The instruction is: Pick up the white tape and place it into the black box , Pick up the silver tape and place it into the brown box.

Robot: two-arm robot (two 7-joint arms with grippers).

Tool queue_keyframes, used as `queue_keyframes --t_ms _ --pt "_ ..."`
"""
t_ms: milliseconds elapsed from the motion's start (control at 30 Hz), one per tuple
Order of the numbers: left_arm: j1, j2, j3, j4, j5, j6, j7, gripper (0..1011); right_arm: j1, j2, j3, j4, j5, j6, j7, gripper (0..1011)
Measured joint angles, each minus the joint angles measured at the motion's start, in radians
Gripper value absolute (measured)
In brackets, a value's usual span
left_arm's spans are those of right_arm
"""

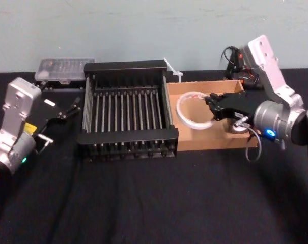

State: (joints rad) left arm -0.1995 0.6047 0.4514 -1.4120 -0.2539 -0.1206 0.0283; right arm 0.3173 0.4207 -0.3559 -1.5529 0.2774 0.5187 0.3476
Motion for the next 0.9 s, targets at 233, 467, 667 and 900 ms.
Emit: queue_keyframes --t_ms 233,467,667,900 --pt "0.0 0.0 0.0 0.0 0.0 0.0 0.0 1001 0.06 -0.043 -0.037 0.042 -0.009 0.002 0.016 99" --pt "0.0 0.0 0.0 0.0 0.0 0.0 0.0 1001 0.114 -0.086 -0.078 0.078 -0.019 -0.008 0.03 99" --pt "0.0 0.0 0.0 0.0 0.0 0.0 0.0 1002 0.148 -0.116 -0.107 0.109 -0.032 -0.025 0.034 99" --pt "0.0 0.0 0.0 0.0 0.0 0.0 0.0 1001 0.177 -0.148 -0.124 0.149 -0.049 -0.036 0.025 99"
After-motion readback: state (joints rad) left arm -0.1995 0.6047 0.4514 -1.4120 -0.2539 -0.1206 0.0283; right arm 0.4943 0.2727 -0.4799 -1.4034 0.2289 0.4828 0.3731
